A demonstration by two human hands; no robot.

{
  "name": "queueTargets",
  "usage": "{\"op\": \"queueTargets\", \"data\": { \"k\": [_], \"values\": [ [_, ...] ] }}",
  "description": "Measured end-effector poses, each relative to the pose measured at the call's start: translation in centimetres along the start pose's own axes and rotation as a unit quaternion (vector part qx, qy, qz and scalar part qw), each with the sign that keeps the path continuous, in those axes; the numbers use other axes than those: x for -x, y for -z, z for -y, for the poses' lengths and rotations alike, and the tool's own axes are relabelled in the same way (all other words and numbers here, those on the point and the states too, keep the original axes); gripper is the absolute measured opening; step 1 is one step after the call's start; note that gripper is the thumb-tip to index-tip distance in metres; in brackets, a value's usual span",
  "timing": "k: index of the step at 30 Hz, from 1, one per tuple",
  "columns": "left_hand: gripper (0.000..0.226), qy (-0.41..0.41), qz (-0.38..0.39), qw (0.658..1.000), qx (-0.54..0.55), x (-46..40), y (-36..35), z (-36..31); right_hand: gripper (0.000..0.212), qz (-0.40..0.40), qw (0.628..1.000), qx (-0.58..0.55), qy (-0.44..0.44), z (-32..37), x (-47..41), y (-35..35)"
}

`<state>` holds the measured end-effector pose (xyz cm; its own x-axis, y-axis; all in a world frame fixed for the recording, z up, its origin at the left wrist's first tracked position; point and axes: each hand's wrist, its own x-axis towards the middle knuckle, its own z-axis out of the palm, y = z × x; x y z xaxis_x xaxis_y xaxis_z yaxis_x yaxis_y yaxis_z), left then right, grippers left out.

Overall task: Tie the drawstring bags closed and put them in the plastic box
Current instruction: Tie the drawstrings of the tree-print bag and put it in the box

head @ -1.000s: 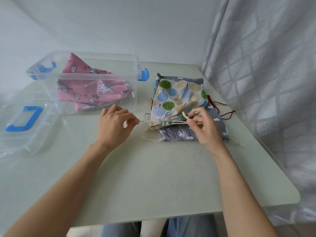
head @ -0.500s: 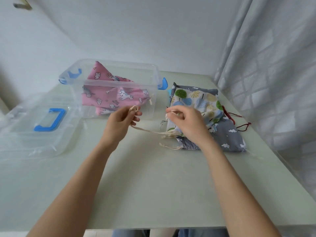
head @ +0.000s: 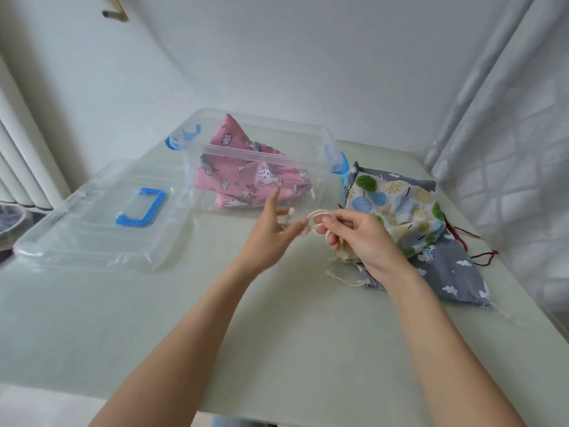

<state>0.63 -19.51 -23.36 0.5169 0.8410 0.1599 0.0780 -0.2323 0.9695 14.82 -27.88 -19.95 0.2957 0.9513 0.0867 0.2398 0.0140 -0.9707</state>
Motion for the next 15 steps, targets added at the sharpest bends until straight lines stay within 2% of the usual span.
{"op": "queueTargets", "data": {
  "k": [1, 3, 5, 7, 11, 15],
  "values": [
    [0.073, -0.012, 0.018, 0.997, -0.076, 0.2, -0.6, 0.5, 0.015, -0.002, 1.000, -0.008, -0.008, 0.0, 0.1, 0.6],
    [0.056, -0.087, -0.012, 0.984, -0.155, 0.6, -1.4, 0.8, 0.015, -0.016, 0.999, -0.024, -0.017, 0.0, 0.4, 1.8],
    [0.030, -0.213, -0.080, 0.959, -0.167, 0.8, -1.5, -0.1, 0.015, -0.029, 0.998, -0.045, -0.024, -0.1, 0.6, 2.9],
    [0.016, -0.293, -0.066, 0.938, -0.172, 0.7, -1.9, -1.6, 0.016, -0.029, 0.997, -0.065, -0.026, -0.4, 0.8, 3.7],
    [0.012, -0.302, 0.035, 0.930, -0.204, -0.3, -3.5, -3.3, 0.017, -0.022, 0.990, -0.137, -0.026, -1.1, 0.9, 4.5],
    [0.016, -0.220, 0.061, 0.959, -0.168, -1.0, -4.5, -2.7, 0.015, -0.023, 0.988, -0.149, -0.023, -1.5, 0.7, 4.8]
  ]
}}
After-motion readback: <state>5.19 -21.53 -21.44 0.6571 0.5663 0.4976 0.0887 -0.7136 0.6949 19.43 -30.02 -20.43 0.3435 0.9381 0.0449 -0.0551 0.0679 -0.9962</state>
